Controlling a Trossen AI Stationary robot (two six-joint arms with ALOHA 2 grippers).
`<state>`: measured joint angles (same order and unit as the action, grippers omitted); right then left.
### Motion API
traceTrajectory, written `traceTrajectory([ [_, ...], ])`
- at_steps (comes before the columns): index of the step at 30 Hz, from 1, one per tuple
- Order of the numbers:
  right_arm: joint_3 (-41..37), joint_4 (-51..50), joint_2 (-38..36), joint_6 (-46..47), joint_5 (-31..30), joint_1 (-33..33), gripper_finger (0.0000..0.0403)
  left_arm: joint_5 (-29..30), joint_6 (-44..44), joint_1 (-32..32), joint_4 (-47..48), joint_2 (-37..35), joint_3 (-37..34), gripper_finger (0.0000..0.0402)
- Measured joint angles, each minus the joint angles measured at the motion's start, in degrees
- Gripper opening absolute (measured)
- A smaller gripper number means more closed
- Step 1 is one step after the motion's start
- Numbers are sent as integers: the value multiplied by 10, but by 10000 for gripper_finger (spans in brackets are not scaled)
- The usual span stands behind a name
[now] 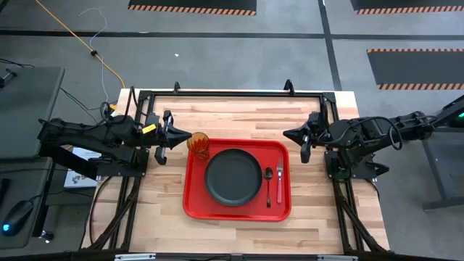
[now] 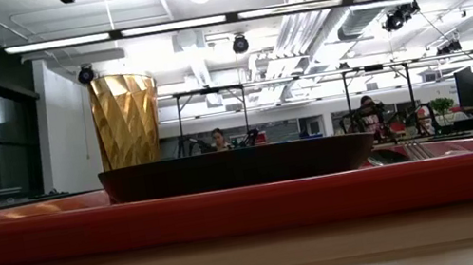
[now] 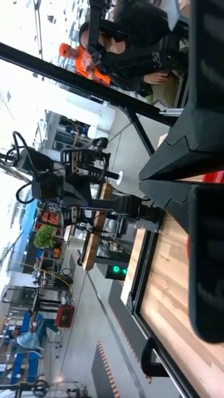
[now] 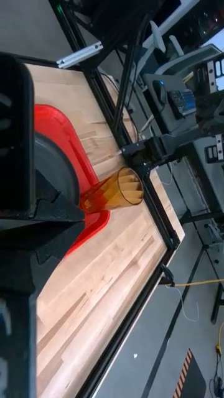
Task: Pick and place plate/cup/fork/spoon on tray
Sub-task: Return to Home Position
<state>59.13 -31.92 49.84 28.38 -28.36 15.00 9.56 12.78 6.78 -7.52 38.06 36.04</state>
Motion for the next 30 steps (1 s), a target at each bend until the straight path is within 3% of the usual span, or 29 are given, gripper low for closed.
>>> traceTrajectory([
  [6, 0, 0, 0, 1, 23, 0, 0, 0, -4, 0, 0, -2, 0, 0],
  [24, 0, 0, -17, 1, 18, 0, 0, 0, -20, 0, 0, -10, 0, 0],
  [30, 0, 0, -26, 12, 18, 0, 0, 0, -28, -31, 15, -31, 0, 0],
])
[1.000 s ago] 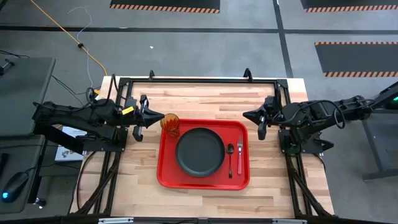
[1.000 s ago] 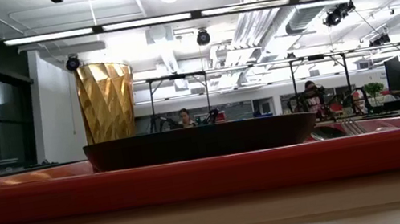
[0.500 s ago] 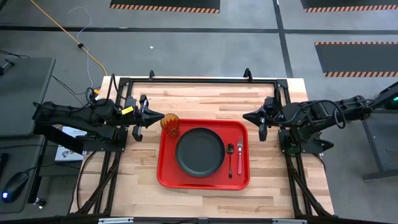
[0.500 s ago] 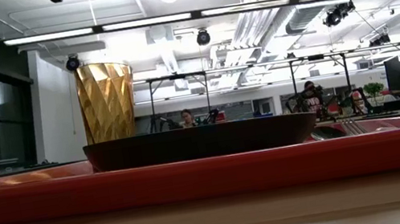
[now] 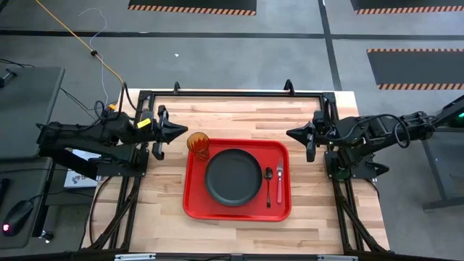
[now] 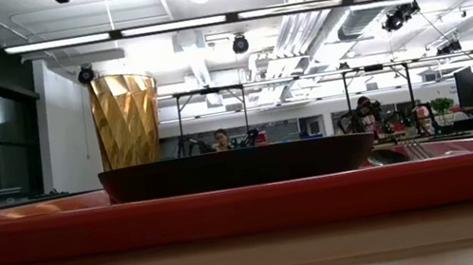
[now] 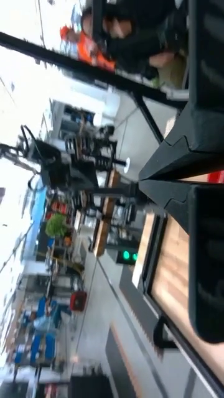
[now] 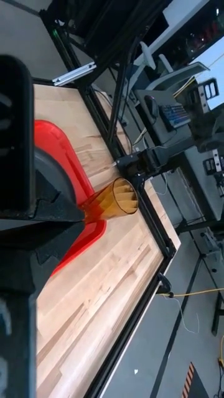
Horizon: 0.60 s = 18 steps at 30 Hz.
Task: Pick and place plate/cup/fork/spoon on tray
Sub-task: Return to Home Position
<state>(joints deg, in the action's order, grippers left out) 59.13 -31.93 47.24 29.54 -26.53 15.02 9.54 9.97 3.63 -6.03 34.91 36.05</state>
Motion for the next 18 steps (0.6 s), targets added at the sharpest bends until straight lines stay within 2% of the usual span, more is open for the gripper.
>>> traceTrajectory([
  [7, 0, -4, -4, 2, 2, 0, 0, -31, -1, -47, 48, -39, 0, 0],
  [18, 0, -4, -7, 4, 2, 0, 0, -14, -35, -23, 79, -98, 0, 0],
])
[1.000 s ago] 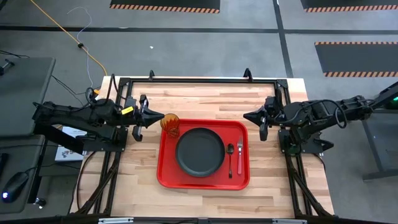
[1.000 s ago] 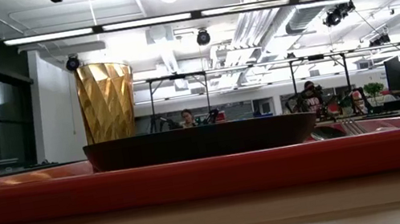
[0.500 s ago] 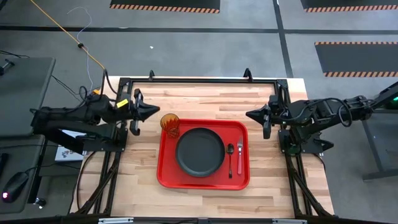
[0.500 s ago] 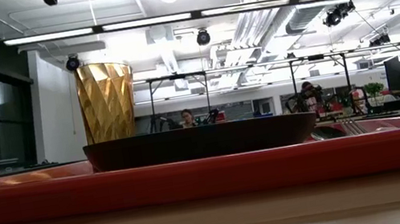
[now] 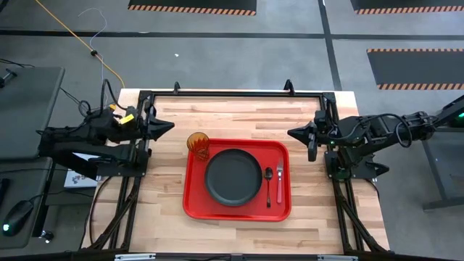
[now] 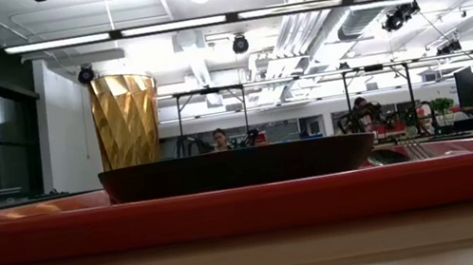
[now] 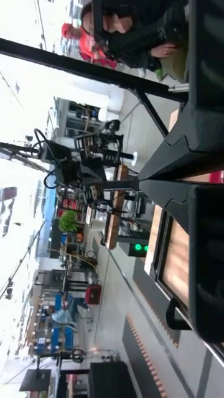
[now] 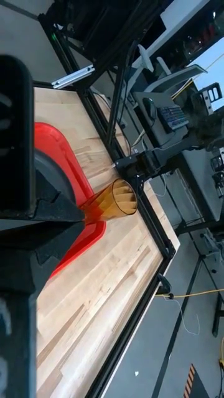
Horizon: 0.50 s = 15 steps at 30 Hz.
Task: Pick and place plate/cup/fork/spoon on tray
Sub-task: Return to Home Position
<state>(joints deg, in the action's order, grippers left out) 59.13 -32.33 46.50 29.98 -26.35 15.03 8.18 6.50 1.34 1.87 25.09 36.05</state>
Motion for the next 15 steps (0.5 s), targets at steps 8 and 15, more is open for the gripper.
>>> traceTrajectory([
  [8, 0, 0, 0, 0, 0, 0, 0, 1, 10, 0, 6, -69, -61, 0],
  [15, 0, 0, 0, 11, -1, 0, 0, 1, 39, -1, -66, -157, -156, 0],
])
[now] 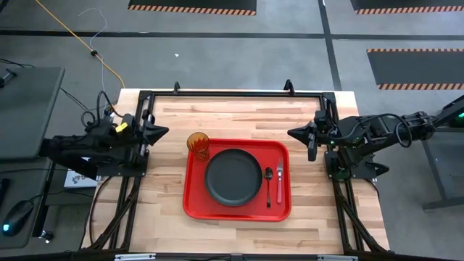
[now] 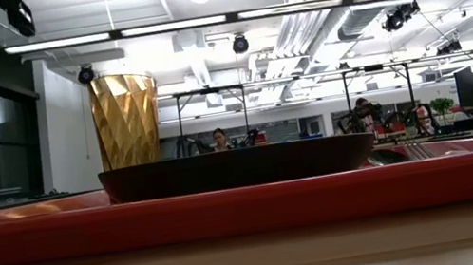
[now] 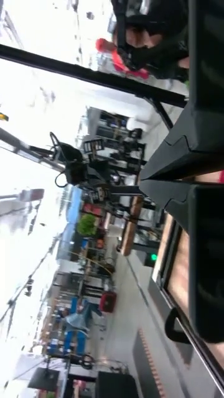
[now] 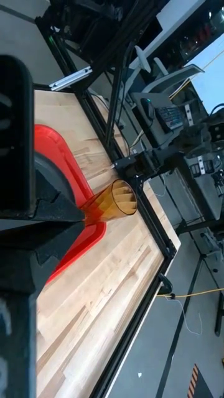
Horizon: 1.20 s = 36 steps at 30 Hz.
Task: Pick and place plate/cup/fork/spoon on tray
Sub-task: Return to Home Position
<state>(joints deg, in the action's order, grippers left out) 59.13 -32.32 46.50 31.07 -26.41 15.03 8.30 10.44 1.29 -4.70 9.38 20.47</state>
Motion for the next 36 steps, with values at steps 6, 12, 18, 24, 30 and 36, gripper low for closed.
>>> traceTrajectory([
  [6, 0, 0, 0, 0, 0, 0, 0, 14, 12, 0, -61, -53, -62, 0],
  [12, 0, 0, 0, 0, 0, 0, 0, 8, 33, 0, -77, -84, -95, 0],
  [18, 0, 1, 0, 2, 0, 0, 0, -44, 69, 0, -80, -91, -112, 0],
  [24, 0, 1, 0, 11, 0, 0, 0, -73, 70, 0, -91, -91, -112, 0],
  [30, 0, 1, 0, 15, 1, 0, 0, -84, 88, 0, -142, -91, -149, 0],
  [36, 0, 2, 0, 15, 2, 0, 0, -84, 107, 0, -220, -90, -197, 0],
])
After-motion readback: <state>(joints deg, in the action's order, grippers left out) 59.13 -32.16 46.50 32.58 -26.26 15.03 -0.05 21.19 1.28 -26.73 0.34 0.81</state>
